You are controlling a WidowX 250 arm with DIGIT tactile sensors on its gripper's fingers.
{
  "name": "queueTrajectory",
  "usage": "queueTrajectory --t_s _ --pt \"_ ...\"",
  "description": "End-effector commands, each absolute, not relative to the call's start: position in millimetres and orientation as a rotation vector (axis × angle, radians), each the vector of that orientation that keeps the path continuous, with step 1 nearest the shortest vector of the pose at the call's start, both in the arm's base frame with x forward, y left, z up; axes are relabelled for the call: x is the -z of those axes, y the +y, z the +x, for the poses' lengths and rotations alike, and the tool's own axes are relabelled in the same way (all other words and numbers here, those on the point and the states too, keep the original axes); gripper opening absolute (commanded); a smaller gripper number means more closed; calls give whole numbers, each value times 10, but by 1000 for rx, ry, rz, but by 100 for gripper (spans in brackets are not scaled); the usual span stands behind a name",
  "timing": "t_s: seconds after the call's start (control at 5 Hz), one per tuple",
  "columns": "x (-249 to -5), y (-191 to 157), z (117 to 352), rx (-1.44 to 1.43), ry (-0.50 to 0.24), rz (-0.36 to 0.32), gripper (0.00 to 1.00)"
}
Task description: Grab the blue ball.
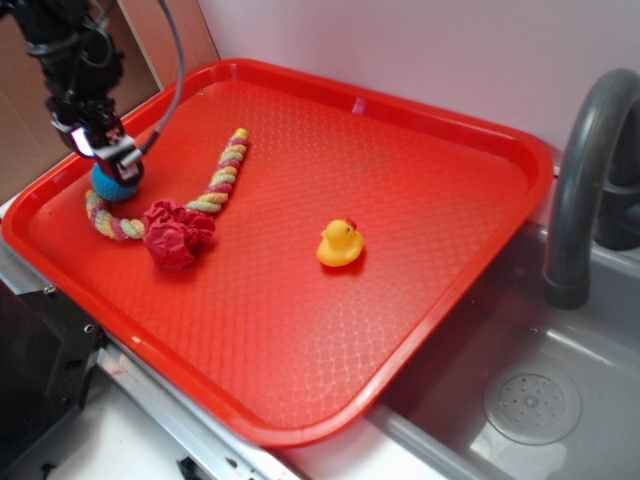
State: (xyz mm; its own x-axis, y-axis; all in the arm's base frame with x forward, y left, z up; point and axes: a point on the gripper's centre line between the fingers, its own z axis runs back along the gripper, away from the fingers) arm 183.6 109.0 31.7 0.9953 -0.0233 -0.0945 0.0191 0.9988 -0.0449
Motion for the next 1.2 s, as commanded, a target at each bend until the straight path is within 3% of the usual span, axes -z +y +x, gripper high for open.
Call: queueTrajectory --t_s 0.0,0.2,0.6,0.8,1.0 --pt "-238 929 1827 96 88 -83 73" --pt "-224 999 1836 71 100 -57 0" --pt "-296 1002 1884 -5 106 -47 0" --pt "-797 804 1963 -108 63 -2 0" --pt "-1312 607 1979 -136 -28 -41 0"
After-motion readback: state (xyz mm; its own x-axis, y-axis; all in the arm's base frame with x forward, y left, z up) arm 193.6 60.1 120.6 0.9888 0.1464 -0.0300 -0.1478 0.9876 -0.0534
